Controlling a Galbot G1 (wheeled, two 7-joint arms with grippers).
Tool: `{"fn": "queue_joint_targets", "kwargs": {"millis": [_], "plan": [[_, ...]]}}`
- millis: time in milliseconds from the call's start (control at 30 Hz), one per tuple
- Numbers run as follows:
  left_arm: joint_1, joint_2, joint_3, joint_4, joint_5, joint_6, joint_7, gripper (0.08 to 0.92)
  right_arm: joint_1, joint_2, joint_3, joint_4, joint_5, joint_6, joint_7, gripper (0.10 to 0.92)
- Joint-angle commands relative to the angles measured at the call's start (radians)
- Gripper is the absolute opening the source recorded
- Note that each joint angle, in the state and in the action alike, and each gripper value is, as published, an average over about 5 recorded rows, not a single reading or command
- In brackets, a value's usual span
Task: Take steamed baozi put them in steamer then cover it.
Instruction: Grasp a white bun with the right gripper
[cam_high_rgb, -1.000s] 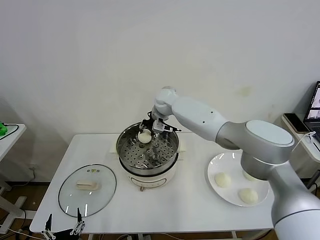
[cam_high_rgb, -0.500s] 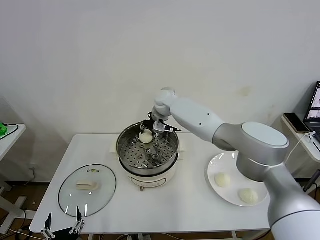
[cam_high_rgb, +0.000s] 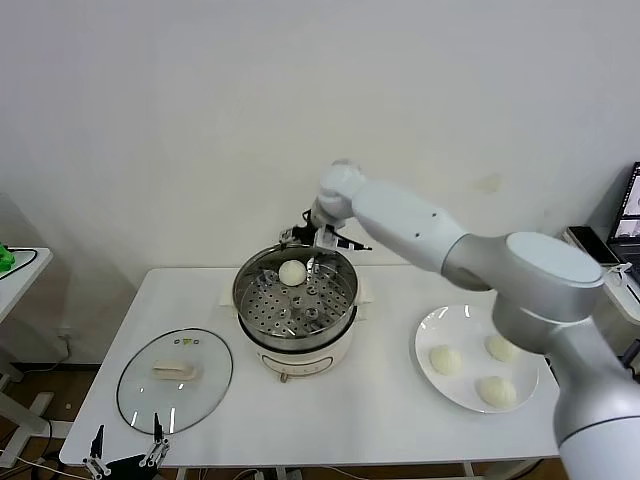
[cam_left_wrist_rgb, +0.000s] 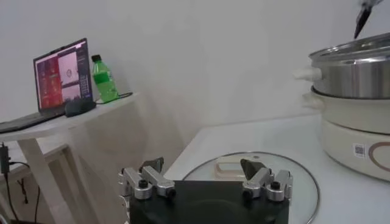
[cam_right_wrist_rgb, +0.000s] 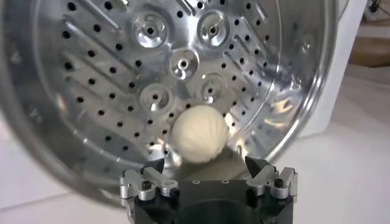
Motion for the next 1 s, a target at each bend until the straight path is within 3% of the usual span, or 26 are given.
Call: {"fn": "queue_joint_targets", "kwargs": {"millis": [33,200,567,767,1000], "plan": [[-0.002,0.003,0.007,-0.001,0.002,0.001,0.001,0.823,0.199,-0.26,-0.13,0.274,0.348,-0.222,-0.095,0.823],[-0.007,0.02,0.022,-0.009,0.006,0.004,0.003,0.823,0.23,-0.456,-0.212,0.395,0.444,-0.366,-0.13,0.823],[-0.042,0.045,0.064,-0.005,0.02,0.023,0.008,0.823,0.078,-0.84,-0.252,0.558,0.46,-0.537,-0.181,0.823],[-0.059,0.047,0.074,-0.001,0.028,0.031,0.009,0.823,-0.028,-0.919,-0.246,0.632,0.467,-0.601,-0.19,0.823],[-0.067,0.034,0.076,0.0,0.04,0.031,0.01,0.823,-0.098,-0.903,-0.23,0.624,0.512,-0.646,-0.193,0.823]]}}
